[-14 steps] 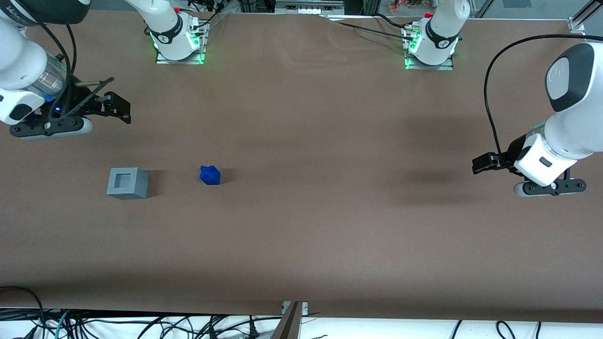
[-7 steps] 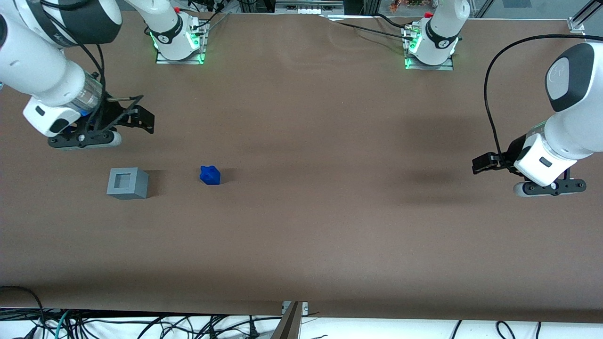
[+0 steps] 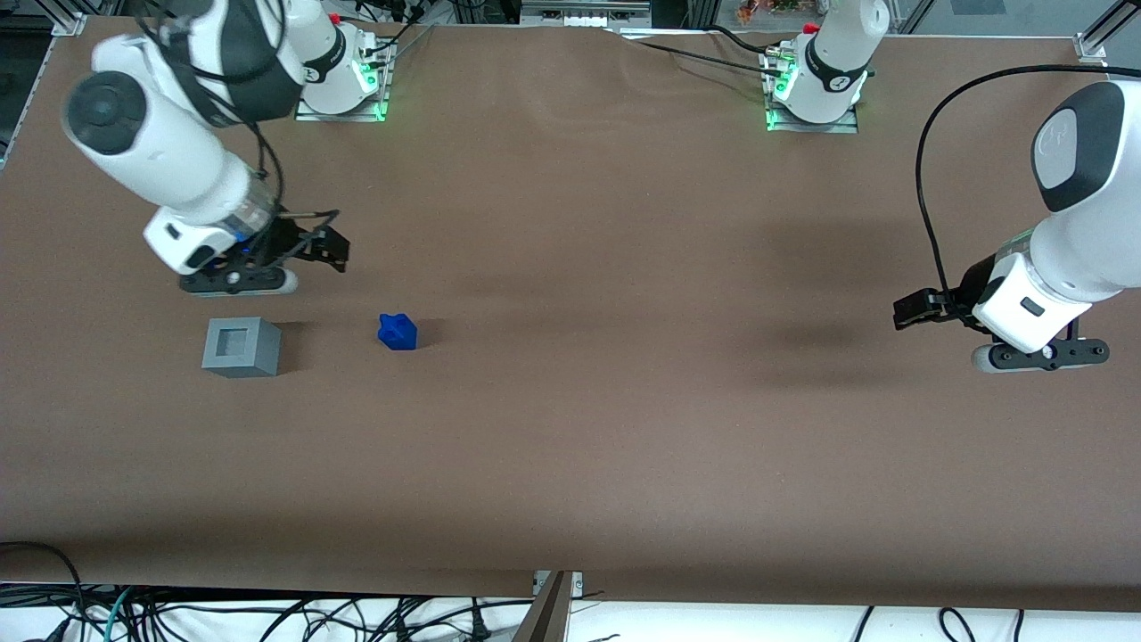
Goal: Insert blue part into gray base with right arm
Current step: 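Move the open right gripper over the blue part and lower, then close the right gripper on the blue part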
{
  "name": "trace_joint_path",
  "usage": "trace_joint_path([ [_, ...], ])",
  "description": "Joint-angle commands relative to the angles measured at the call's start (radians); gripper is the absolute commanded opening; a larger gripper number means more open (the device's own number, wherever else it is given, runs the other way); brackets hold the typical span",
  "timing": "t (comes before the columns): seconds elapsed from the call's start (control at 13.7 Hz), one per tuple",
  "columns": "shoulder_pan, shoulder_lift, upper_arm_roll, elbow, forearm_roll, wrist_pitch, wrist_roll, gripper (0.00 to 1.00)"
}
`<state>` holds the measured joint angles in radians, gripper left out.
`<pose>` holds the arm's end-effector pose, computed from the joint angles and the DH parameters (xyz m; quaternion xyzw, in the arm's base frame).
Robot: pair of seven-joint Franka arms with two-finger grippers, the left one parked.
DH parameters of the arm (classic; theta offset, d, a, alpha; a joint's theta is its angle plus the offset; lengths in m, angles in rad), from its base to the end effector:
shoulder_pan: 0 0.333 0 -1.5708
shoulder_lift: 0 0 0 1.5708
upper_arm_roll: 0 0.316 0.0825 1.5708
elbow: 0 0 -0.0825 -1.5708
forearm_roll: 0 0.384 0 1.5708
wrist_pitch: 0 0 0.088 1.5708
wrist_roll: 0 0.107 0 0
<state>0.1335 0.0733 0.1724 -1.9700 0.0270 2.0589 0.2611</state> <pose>0.5478 0.1729 0.4358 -0.9997 -0.0159 -0.0029 0.0199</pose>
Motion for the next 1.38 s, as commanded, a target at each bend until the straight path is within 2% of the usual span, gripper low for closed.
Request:
trace_joint_path([
  [0.0,-0.003,-0.024,0.044,-0.159,0.011,0.183,0.049,0.99],
  [0.15,0.003,0.014,0.068,-0.205,0.01,0.298,0.091,0.99],
  [0.66,0.017,0.213,0.058,-0.196,-0.006,0.495,0.113,0.99],
  [0.95,0.017,0.258,0.015,-0.153,-0.051,0.485,0.122,0.99],
  [1.09,0.018,0.269,0.015,-0.12,-0.061,0.44,0.157,0.99],
  [1.31,0.021,0.295,0.016,-0.081,-0.114,0.4,0.21,0.99],
])
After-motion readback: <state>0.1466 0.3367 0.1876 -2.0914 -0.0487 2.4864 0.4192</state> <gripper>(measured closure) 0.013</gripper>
